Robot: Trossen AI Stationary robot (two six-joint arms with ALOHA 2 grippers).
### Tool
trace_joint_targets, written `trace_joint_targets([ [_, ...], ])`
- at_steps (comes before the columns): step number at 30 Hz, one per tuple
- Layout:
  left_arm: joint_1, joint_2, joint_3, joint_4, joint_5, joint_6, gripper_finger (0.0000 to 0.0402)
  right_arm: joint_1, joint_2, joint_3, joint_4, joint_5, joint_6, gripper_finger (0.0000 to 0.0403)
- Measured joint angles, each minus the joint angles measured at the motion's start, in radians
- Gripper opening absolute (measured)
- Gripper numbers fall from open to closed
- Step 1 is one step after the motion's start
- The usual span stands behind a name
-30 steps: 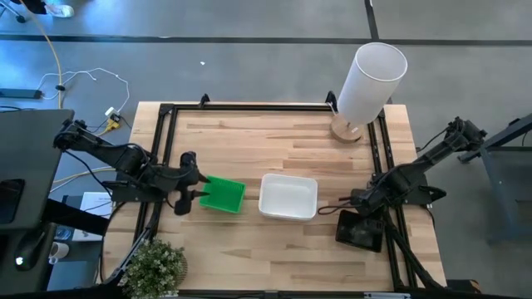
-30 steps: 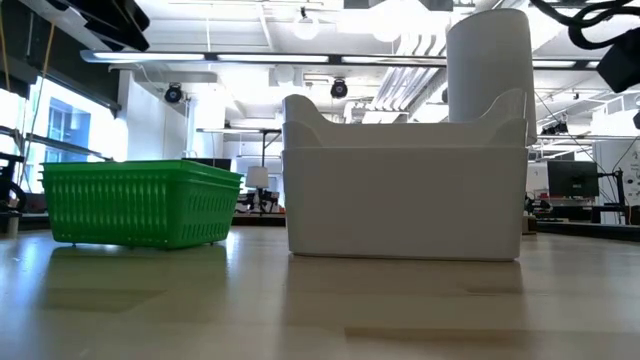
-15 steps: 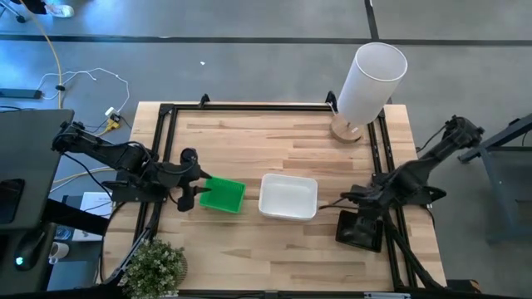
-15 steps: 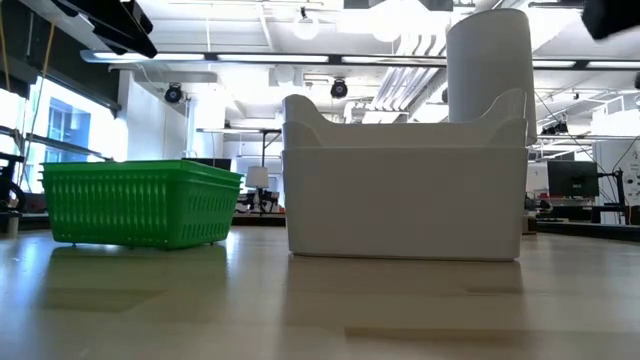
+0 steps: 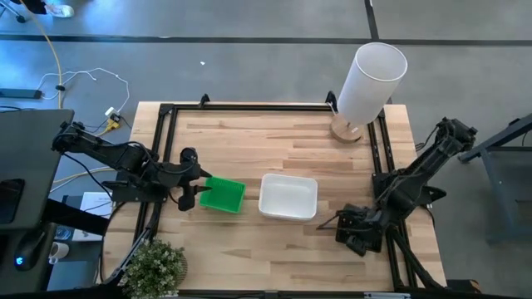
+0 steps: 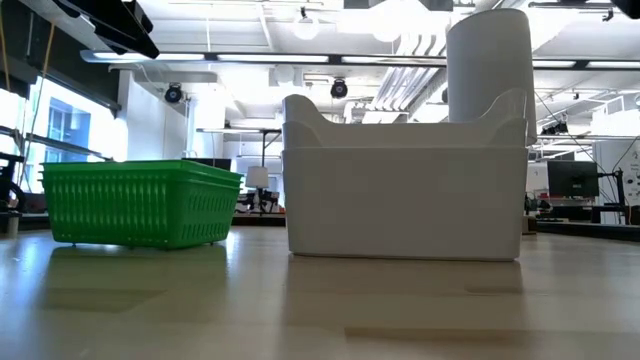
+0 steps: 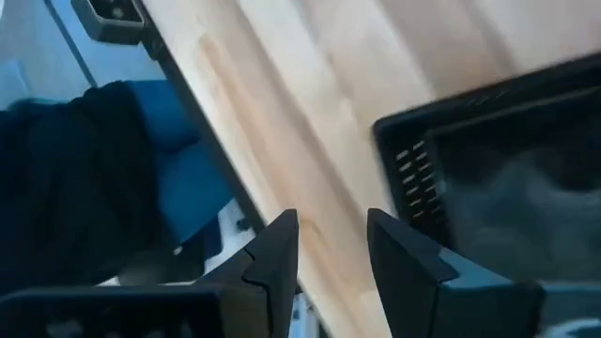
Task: Stack baskets by color
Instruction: Adjust the stacked black bins
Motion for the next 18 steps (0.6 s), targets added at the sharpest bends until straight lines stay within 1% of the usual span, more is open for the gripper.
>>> trace_joint_targets([
  [3,0.000,0.000,0.000,0.000,0.000,0.000,0.0177,0.023,0.048,0.000,0.049,-0.035,0.054,0.0116],
  [11,0.000,0.000,0.000,0.000,0.000,0.000,0.0177,0.098,0.143,0.000,0.054,-0.103,0.222,0.0116],
  [15,0.000,0.000,0.000,0.000,0.000,0.000,0.0177,0.137,0.164,0.000,0.077,-0.115,0.288,0.0116],
  [18,0.000,0.000,0.000,0.001,-0.003,0.000,0.0177,0.166,0.166,0.000,0.104,-0.103,0.339,0.0116],
])
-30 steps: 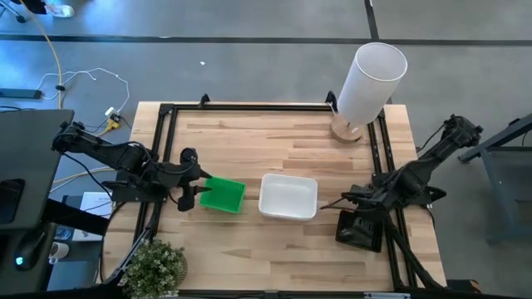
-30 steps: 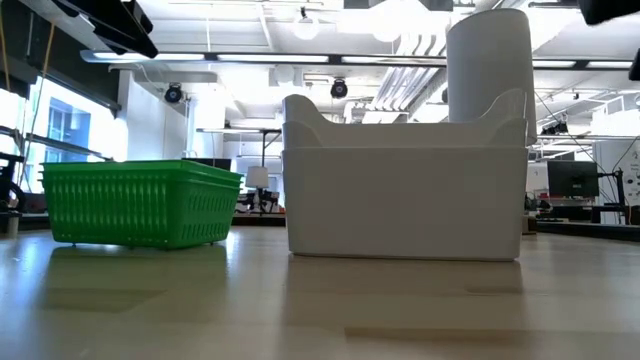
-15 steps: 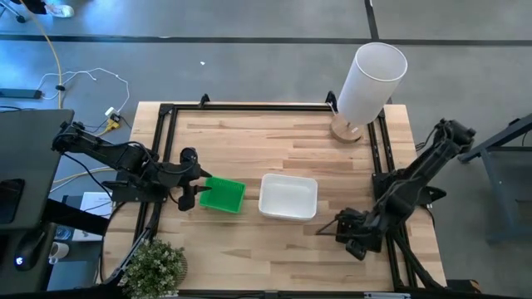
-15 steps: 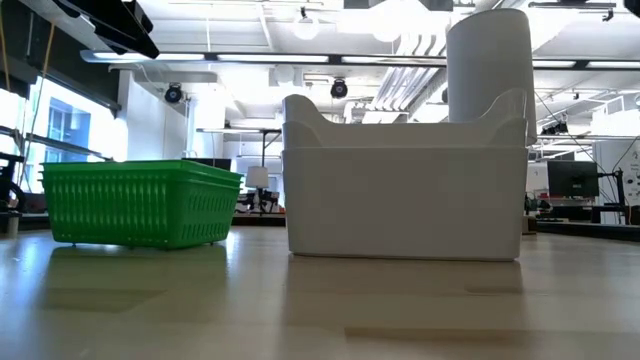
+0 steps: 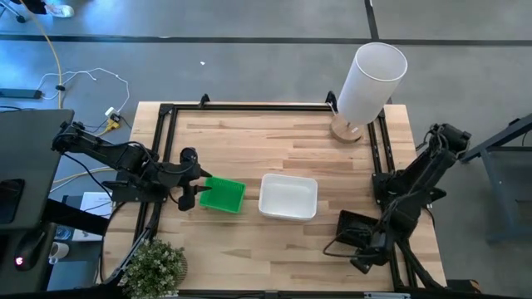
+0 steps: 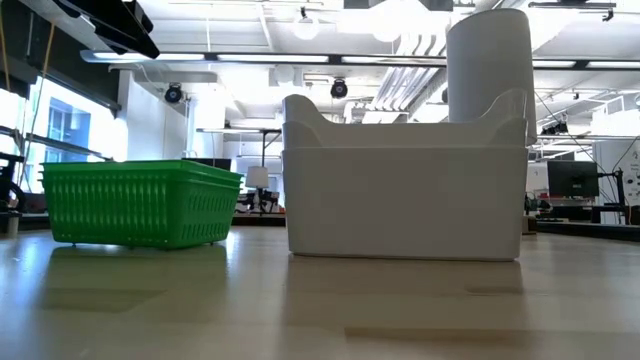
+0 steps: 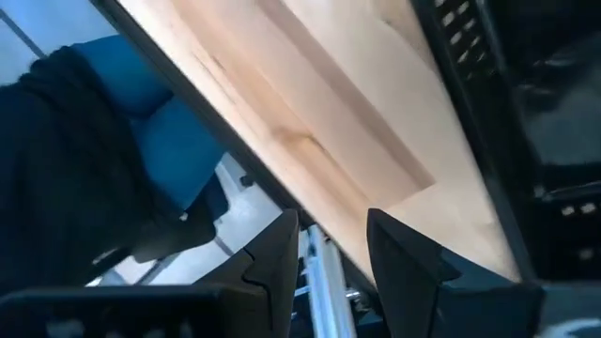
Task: Stack baskets by color
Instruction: Adjust the stacked black bins
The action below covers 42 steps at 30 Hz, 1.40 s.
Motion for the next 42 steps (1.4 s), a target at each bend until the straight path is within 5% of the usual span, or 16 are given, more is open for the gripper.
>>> trace_joint_targets([
  [11,0.000,0.000,0.000,0.000,-0.001,0.000,0.0177,0.100,0.019,0.000,-0.023,0.047,0.213,0.0116],
  [18,0.000,0.000,0.000,0.000,-0.001,0.000,0.0177,0.109,0.101,0.000,-0.039,-0.085,0.307,0.0116],
  [42,0.000,0.000,0.000,0.000,-0.001,0.000,0.0177,-0.007,0.145,0.001,-0.199,0.025,0.273,0.0116],
])
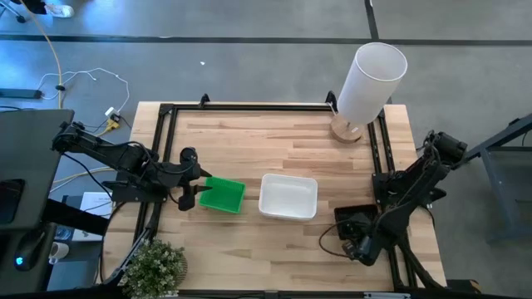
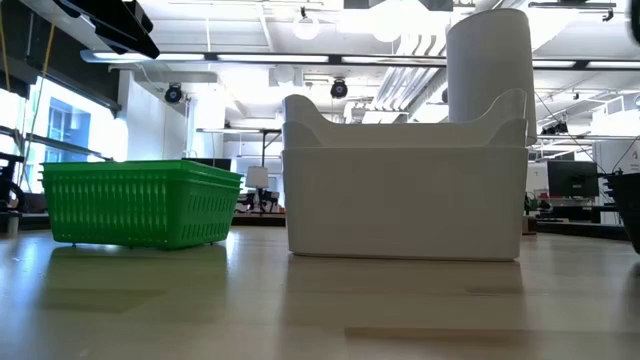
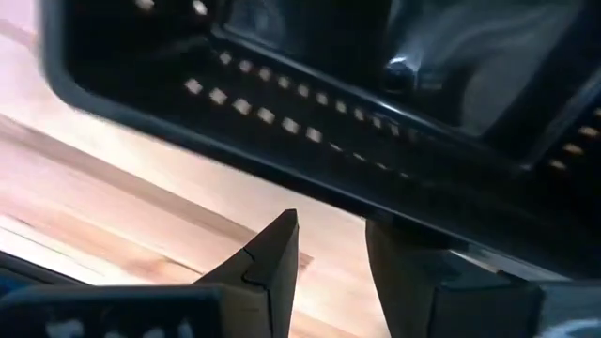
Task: Stack baskets by color
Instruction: Adjust the stacked black bins
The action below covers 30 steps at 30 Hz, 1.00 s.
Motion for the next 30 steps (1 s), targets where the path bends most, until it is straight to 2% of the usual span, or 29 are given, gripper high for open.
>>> trace_joint_targets([
  [16,0.000,0.000,0.000,-0.001,0.004,0.010,0.0177,-0.153,0.000,0.000,0.022,0.071,-0.129,0.0116],
  [30,-0.001,0.000,0.000,-0.001,0.004,0.034,0.0177,-0.247,0.000,0.000,-0.026,0.078,-0.231,0.0116],
])
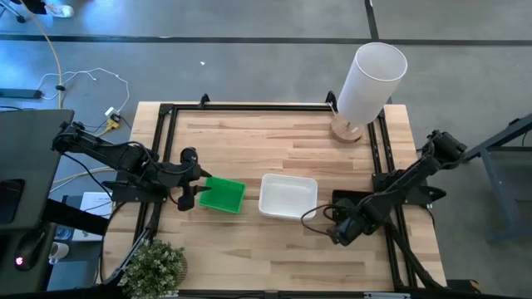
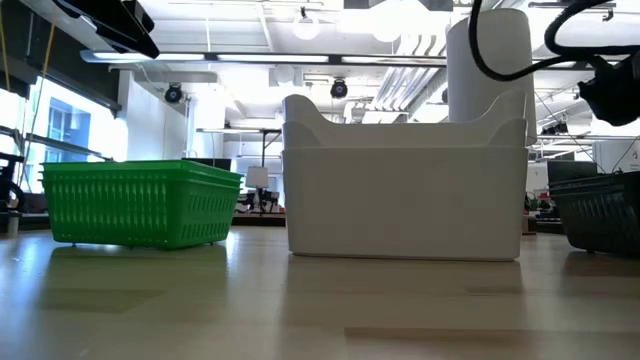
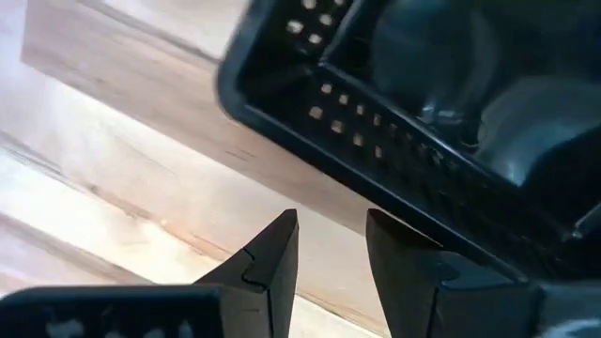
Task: Stack baskets by color
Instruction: Adjust the stacked black bins
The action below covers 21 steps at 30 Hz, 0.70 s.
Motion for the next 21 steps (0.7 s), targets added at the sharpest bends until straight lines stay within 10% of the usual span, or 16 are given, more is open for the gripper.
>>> trace_joint_targets([
  [21,-0.105,0.183,0.000,0.046,0.082,-0.079,0.0177,-0.007,-0.013,0.041,0.203,0.198,-0.235,0.0116],
])
